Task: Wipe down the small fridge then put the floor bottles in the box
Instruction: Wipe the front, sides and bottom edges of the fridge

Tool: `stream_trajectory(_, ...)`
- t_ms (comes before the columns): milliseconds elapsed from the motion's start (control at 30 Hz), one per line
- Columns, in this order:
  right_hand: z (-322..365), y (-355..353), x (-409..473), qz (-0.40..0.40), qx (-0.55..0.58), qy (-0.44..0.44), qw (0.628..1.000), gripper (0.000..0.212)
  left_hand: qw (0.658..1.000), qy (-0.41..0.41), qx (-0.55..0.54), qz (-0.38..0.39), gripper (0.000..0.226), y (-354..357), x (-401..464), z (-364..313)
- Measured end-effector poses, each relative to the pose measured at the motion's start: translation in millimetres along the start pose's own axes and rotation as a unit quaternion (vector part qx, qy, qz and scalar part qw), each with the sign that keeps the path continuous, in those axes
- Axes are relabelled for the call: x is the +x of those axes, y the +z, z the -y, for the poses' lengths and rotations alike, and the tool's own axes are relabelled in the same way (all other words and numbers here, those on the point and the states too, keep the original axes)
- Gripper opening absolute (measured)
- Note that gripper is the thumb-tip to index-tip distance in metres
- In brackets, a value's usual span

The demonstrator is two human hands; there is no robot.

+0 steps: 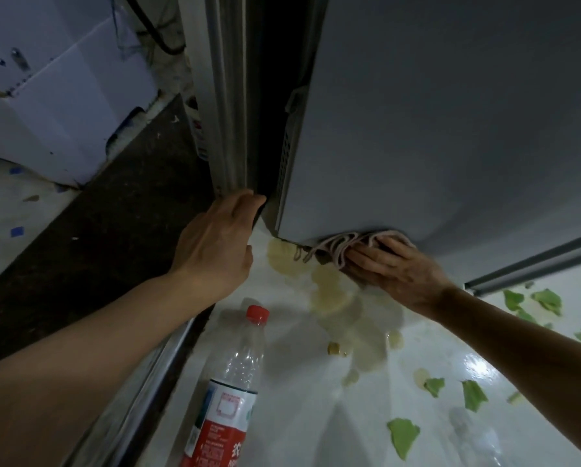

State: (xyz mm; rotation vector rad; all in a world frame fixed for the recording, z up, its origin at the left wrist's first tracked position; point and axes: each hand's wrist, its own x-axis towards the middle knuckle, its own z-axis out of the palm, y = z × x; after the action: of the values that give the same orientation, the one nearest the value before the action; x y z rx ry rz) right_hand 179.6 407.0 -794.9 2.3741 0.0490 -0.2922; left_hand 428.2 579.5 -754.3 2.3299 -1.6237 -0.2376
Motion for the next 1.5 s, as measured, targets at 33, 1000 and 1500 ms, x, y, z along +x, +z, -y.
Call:
stream_trajectory(33, 2, -6, 7, -0.007, 0.013, 0.015, 1.0, 0.062, 1.0, -0.002, -0.001, 0.002, 0.071, 2, 0, -3)
stream_trajectory(1000, 2, 62, -146, 0.072, -0.037, 0.043, 0.996, 0.051, 0.852, 0.335, 0.386, -0.117, 0.052, 36, 32, -98)
stream_trajectory(1500, -87, -1, -203, -0.087, -0.064, 0.183, 0.977, 0.07, 0.873, 0.343, 0.338, -0.08, 0.065, -23, 31, -206)
